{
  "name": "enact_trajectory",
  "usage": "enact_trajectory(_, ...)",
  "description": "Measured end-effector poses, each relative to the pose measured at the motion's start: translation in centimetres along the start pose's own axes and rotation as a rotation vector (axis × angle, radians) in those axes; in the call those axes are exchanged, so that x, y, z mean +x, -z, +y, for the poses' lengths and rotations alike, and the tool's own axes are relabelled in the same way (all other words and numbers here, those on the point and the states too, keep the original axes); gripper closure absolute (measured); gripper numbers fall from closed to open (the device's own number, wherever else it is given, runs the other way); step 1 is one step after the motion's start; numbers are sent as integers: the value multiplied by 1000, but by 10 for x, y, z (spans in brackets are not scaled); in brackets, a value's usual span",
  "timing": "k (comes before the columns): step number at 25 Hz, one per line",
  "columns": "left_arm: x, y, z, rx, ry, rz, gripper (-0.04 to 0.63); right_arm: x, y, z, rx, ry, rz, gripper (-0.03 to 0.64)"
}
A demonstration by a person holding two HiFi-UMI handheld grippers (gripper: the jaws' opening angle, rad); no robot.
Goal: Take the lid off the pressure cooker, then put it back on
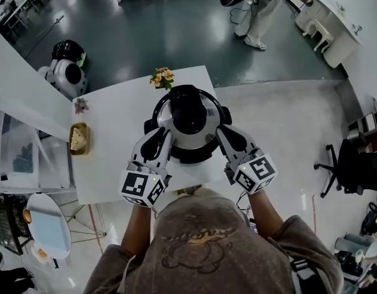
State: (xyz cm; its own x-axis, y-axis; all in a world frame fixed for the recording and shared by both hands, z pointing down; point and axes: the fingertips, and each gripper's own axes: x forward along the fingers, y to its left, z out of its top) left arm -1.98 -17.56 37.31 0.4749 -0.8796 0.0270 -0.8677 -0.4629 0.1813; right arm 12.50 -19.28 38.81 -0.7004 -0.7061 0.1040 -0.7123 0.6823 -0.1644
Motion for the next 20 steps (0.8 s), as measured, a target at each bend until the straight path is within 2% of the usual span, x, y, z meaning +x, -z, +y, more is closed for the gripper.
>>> enact_trajectory(7, 12, 0, 1, 3, 30, 13, 430, 14, -5, -5, -28, -99, 18, 509)
enact_trajectory(10, 18, 2, -2, 32, 64, 28, 352, 21, -5, -3, -54, -162, 40, 449)
enact_trajectory(14, 27, 5, -3, 59, 120, 63, 287, 32, -1, 0, -81, -249, 87, 370)
enact_trajectory(16, 33, 9, -3, 95, 147, 99, 272, 36, 0, -1, -96, -283, 112, 342)
enact_trajectory(20, 46, 20, -3, 134, 206, 169, 273, 46, 5, -4, -132, -330, 156, 336)
